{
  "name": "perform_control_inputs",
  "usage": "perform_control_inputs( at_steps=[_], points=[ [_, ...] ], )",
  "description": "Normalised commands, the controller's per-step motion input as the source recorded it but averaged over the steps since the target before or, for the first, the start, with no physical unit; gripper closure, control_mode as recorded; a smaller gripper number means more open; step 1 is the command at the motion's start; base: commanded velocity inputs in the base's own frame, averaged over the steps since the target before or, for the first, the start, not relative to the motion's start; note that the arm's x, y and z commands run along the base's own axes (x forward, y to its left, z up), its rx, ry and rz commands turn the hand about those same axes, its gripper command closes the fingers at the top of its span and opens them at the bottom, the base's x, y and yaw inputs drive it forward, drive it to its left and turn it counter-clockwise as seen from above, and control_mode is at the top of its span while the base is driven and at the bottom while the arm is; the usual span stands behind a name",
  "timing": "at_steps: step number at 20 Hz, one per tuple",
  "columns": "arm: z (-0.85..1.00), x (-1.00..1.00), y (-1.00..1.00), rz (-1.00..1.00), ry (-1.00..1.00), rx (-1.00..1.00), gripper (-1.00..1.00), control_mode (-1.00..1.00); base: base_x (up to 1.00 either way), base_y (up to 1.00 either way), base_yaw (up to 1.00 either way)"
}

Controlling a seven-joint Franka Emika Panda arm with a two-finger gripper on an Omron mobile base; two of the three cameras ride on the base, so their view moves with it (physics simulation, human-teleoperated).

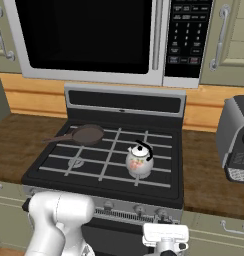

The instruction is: Pick the kettle from the counter and place it on a stove burner. Then turn the burner on.

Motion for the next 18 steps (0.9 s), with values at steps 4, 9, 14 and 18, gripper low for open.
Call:
perform_control_inputs(
  at_steps=[4, 9, 14, 18],
  points=[
    [0.0, 0.0, 0.0, 0.08, -0.11, -0.24, 1.0, -1.0, 0.0, 0.0, 0.0],
    [0.0, 0.0, 0.0, 0.16, -0.09, -0.36, 1.0, -1.0, 0.0, 0.0, 0.0],
    [0.0, 0.0, 0.0, 0.19, -0.14, -0.4, 1.0, -1.0, 0.0, 0.0, 0.0],
    [0.0, 0.0, 0.0, 0.19, -0.12, -0.42, 1.0, -1.0, 0.0, 0.0, 0.0]
  ],
)
